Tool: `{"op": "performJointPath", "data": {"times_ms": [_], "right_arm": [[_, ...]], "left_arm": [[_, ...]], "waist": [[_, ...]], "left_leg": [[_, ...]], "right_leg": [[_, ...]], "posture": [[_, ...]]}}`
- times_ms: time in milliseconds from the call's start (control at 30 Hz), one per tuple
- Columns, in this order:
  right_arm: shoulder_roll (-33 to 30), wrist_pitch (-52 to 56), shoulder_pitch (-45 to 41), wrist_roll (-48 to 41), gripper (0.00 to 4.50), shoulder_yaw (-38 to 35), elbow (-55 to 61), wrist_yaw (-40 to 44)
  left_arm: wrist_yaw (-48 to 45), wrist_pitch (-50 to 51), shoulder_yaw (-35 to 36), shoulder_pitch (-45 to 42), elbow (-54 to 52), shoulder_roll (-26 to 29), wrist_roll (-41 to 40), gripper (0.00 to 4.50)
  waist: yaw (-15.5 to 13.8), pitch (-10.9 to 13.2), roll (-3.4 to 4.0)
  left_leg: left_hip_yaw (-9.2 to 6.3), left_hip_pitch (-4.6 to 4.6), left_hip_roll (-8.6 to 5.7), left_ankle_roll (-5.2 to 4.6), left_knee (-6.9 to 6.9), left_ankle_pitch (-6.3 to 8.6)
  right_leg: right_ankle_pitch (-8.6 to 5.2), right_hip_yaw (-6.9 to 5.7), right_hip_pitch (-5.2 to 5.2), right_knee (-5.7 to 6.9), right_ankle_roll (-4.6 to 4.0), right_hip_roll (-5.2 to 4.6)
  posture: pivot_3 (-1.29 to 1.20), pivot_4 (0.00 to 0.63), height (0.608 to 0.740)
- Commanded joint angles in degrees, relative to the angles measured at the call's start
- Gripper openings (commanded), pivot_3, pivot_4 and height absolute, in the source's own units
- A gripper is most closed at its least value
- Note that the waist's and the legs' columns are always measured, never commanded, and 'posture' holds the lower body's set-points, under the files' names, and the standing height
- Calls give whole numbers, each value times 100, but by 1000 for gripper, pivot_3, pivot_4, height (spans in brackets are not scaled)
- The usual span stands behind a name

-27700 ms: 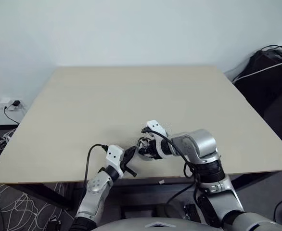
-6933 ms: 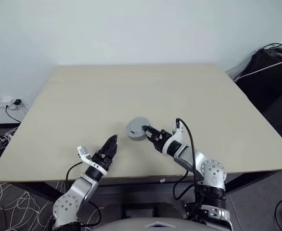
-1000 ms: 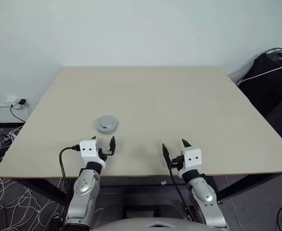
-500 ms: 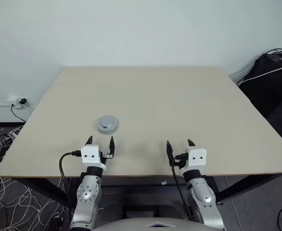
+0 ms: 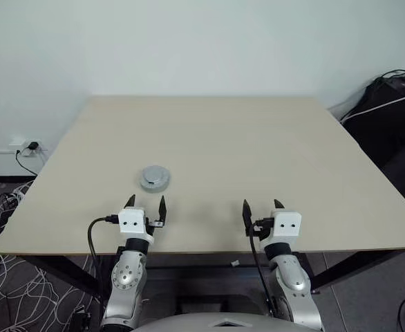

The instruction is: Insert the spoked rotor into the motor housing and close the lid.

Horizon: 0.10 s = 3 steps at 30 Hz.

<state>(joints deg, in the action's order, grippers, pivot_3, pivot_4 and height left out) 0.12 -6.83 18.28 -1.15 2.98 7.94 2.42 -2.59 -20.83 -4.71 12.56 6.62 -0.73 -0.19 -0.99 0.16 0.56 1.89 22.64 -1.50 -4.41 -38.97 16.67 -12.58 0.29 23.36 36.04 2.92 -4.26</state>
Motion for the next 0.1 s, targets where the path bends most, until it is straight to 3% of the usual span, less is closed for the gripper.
{"op": "performJointPath", "data": {"times_ms": [33,100], "right_arm": [[38,12,-59,-39,4122,-17,268,-31],[45,27,-59,-57,3612,-31,264,-31]], "left_arm": [[-16,-149,27,-93,-64,-44,-42,4070],[25,-111,54,-90,-65,-67,-39,3583]], "waist": [[0,0,0],[0,0,0]], "left_leg": [[0,0,0,0,0,0],[0,0,0,0,-1,0]], "right_leg": [[0,-1,0,0,0,0],[0,-1,-1,0,1,1]], "posture": [[0,0,740],[0,0,740]]}}
